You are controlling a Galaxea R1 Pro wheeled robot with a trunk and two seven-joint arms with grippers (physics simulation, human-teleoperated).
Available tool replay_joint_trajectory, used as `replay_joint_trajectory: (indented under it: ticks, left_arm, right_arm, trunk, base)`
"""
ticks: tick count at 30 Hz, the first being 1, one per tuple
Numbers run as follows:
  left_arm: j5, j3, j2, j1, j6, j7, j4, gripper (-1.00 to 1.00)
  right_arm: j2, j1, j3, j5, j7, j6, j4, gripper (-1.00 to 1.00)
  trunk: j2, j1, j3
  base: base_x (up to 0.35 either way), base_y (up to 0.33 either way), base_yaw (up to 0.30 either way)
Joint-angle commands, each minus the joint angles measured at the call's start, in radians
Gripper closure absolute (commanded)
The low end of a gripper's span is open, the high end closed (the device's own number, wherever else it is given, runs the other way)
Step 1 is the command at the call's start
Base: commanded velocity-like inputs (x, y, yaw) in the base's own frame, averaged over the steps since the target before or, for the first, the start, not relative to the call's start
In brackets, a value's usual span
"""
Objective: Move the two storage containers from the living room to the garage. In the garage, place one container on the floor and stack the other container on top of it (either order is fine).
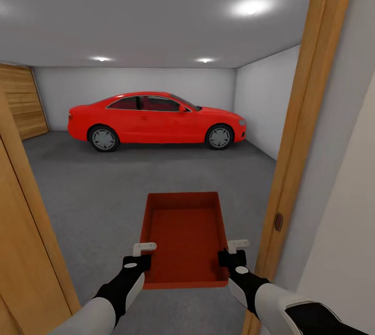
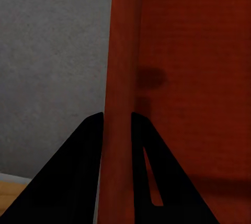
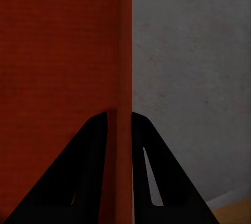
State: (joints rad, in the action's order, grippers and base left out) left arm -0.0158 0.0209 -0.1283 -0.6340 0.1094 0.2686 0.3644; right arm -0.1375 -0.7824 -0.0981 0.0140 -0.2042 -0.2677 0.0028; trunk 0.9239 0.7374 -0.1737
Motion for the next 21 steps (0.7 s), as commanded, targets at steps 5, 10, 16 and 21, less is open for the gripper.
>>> replay_joint_trajectory:
  ticks: [5, 10, 16, 21]
  left_arm:
    - [0.023, -0.023, -0.001, -0.001, -0.039, 0.024, 0.005, 1.0]
    - [0.023, -0.022, -0.001, -0.001, -0.039, 0.024, 0.004, 1.0]
    - [0.023, -0.022, -0.001, -0.001, -0.039, 0.024, 0.005, 1.0]
    - [0.023, -0.022, -0.002, -0.001, -0.039, 0.024, 0.005, 1.0]
  right_arm:
    - [-0.001, 0.0, 0.034, 0.012, 0.005, 0.003, 0.002, 1.0]
    - [-0.001, 0.0, 0.034, 0.012, 0.005, 0.004, 0.002, 1.0]
    - [-0.001, 0.0, 0.034, 0.012, 0.005, 0.004, 0.002, 1.0]
    - [-0.001, 0.0, 0.034, 0.012, 0.005, 0.004, 0.002, 1.0]
  trunk:
    - [0.001, 0.0, -0.001]
    - [0.001, 0.0, -0.001]
    - [0.001, 0.0, -0.001]
    - [0.001, 0.0, -0.001]
  base:
    - [0.0, 0.0, 0.001]
    - [0.0, 0.0, 0.129]
    - [0.0, 0.0, 0.246]
    - [0.0, 0.0, 0.258]
